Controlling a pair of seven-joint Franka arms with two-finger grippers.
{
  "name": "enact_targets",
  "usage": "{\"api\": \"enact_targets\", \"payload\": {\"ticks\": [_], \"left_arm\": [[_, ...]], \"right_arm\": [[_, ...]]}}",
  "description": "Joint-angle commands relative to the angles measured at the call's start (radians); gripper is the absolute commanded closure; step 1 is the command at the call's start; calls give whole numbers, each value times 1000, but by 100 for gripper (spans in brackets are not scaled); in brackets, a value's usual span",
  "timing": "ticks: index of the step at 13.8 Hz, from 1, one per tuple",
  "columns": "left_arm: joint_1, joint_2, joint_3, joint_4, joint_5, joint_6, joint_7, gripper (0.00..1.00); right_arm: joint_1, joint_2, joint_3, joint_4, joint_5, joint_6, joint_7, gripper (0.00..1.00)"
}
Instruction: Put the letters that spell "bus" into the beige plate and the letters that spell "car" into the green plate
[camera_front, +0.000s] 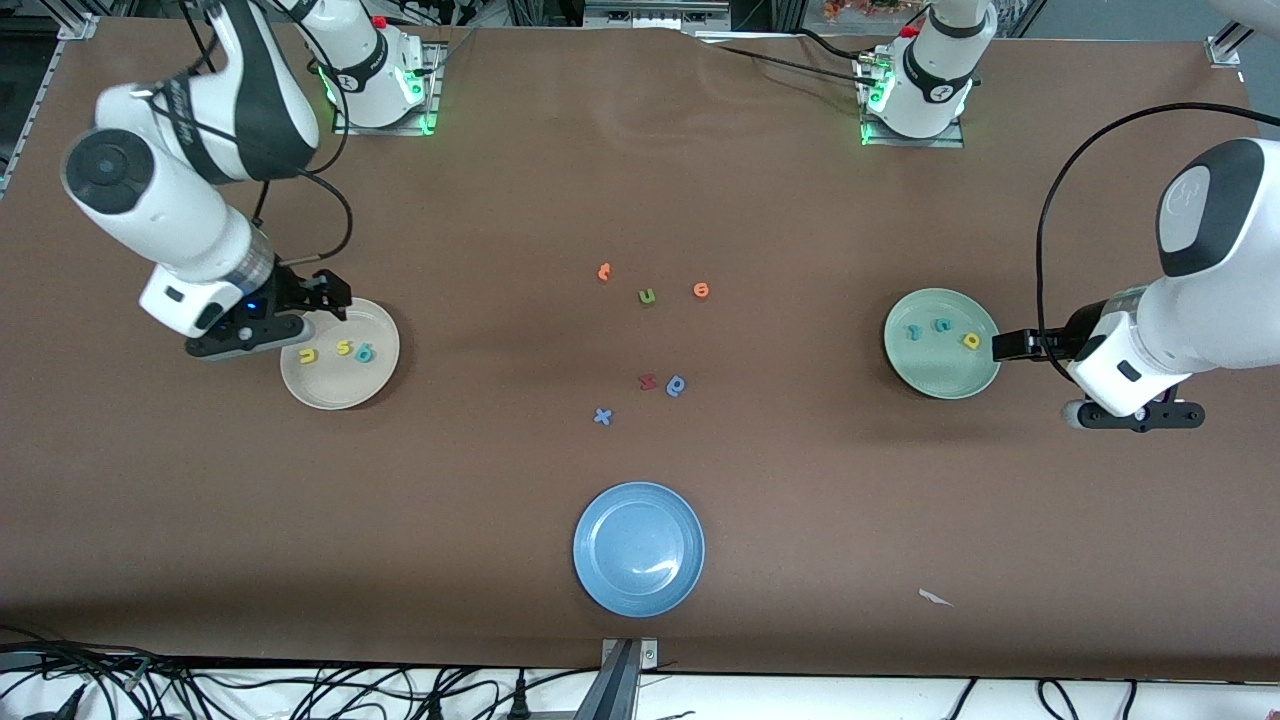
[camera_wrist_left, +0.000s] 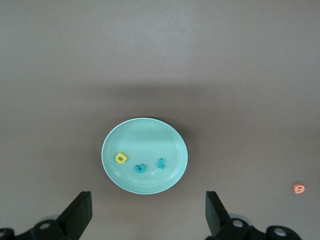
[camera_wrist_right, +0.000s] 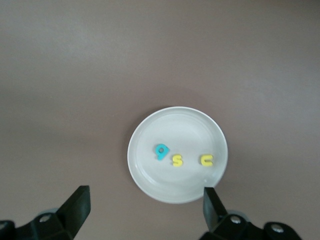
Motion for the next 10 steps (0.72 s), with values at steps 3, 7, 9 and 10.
{"api": "enact_targets", "payload": {"ticks": [3, 7, 9, 10], "left_arm": [[-8, 9, 2, 52, -9, -40, 23, 0], [-4, 5, 2, 52, -1, -42, 25, 0], [-2, 5, 3, 54, -4, -54, 25, 0], [1, 8, 4, 54, -4, -54, 25, 0]], "right_arm": [[1, -38, -31, 152, 62, -219, 8, 0], [71, -29, -160, 279, 84, -345, -1, 0], [86, -28, -198, 296, 83, -368, -19, 0], [88, -28, -206, 301, 78, -368, -36, 0]]}}
